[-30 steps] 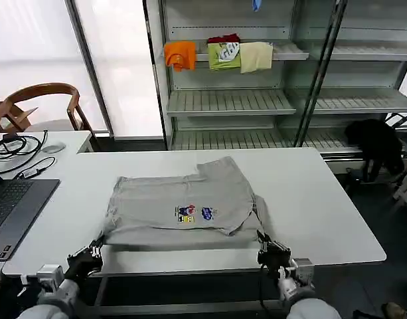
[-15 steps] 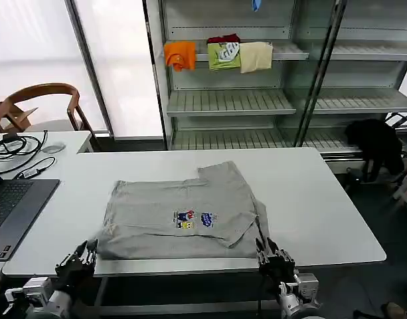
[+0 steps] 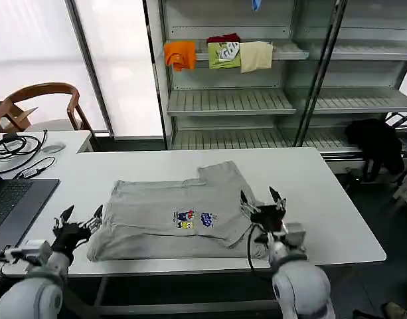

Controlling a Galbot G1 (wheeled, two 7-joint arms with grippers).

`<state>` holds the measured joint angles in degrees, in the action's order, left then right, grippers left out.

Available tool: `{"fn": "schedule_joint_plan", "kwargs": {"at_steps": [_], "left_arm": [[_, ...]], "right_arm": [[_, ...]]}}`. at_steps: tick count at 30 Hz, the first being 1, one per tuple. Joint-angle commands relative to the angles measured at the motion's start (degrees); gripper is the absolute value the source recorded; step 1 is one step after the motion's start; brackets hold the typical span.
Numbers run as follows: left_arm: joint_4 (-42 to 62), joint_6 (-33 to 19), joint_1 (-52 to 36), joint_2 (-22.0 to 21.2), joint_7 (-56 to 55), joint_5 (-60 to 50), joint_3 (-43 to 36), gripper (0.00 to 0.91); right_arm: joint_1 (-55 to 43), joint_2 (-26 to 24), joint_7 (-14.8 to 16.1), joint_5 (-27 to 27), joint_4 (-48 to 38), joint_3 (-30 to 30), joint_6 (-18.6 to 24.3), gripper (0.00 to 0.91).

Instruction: Fold and organize the clothes.

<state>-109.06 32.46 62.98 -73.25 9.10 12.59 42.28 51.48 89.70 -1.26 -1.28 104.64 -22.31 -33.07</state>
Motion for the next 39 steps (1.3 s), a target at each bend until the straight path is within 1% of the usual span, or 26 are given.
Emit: {"fn": "schedule_joint_plan", "kwargs": {"at_steps": [1,3,5,7,12,19,21,23,24,25,26,27,28,29,30,31,32,34,36,39], "left_arm": [[23.51,0.54,-20.09,2.11,3.91,-6.63,-8.37,0.907],[26.96,0.58,-21.69,1.84,4.44,-7.54,-8.78,0.907],[28.23,0.61,-22.13,1.76,5.42,-7.84,-8.99,0.907],[28.83,0.62,-22.31,1.73,6.38,-9.19,-9.19,0.907],[29.38,0.63,-22.56,1.58,6.8,-10.66,-9.3,0.907],[32.07,0.59,-23.9,1.23,6.87,-11.79,-10.07,0.907],[33.85,0.58,-24.45,1.19,6.72,-12.13,-10.0,0.836],[35.76,0.54,-25.1,1.03,6.61,-12.48,-9.77,0.685],[36.45,0.54,-25.25,0.98,6.6,-12.49,-9.67,0.645],[36.9,0.51,-25.29,0.88,6.62,-12.49,-9.48,0.625],[37.32,0.43,-25.33,0.74,6.65,-12.38,-9.23,0.605],[37.69,0.42,-25.34,0.61,6.69,-12.24,-9.03,0.584],[38.01,0.4,-25.34,0.57,6.7,-12.24,-8.89,0.514],[38.26,0.32,-25.32,0.55,6.71,-12.25,-8.82,0.494],[38.56,0.3,-25.28,0.54,6.72,-12.23,-8.73,0.423],[38.7,0.31,-25.29,0.55,6.73,-12.13,-8.65,0.252],[38.86,0.34,-25.28,0.53,6.73,-11.97,-8.59,0.171],[38.6,0.47,-25.2,0.54,6.92,-11.56,-8.62,0.01],[38.21,0.54,-25.04,0.49,7.09,-11.42,-8.67,0.01],[37.93,0.58,-24.88,0.4,7.27,-11.4,-8.7,0.01]], "right_arm": [[-25.43,5.3,2.02,5.78,-37.27,-1.85,0.52,0.907],[-26.91,5.3,2.55,4.83,-41.37,-1.53,2.24,0.907],[-27.29,5.3,3.19,3.86,-43.09,-0.88,3.55,0.907],[-27.4,5.3,3.61,4.07,-43.95,-1.28,4.38,0.907],[-26.73,5.3,4.98,2.84,-43.5,-0.57,4.56,0.907],[-26.25,5.3,4.47,2.76,-44.02,-1.04,4.92,0.907],[-26.22,5.3,4.43,2.78,-44.31,-1.09,4.88,0.907],[-26.13,5.3,4.39,2.75,-44.8,-1.25,4.73,0.907],[-25.98,5.3,4.52,2.81,-44.83,-1.11,4.61,0.907],[-25.84,5.3,4.6,2.83,-44.87,-0.89,4.52,0.846],[-25.74,5.3,4.75,2.87,-44.95,-0.72,4.35,0.816],[-25.7,5.3,4.95,2.93,-45.06,-0.62,4.18,0.725],[-25.73,5.3,5.18,3.14,-45.36,-0.56,3.96,0.595],[-25.75,5.3,5.31,3.24,-45.53,-0.57,3.9,0.514],[-25.78,5.3,5.59,3.4,-45.76,-0.55,3.73,0.322],[-25.8,5.3,5.61,3.54,-45.86,-0.49,3.6,0.04],[-25.87,5.3,5.75,3.86,-46.12,-0.48,3.35,0.0],[-25.86,5.3,5.99,4.04,-46.28,-0.56,3.31,0.0],[-25.81,5.3,6.73,4.2,-46.29,-0.53,2.99,0.0],[-25.61,5.3,7.08,4.1,-46.08,-0.5,2.46,0.0]]}}
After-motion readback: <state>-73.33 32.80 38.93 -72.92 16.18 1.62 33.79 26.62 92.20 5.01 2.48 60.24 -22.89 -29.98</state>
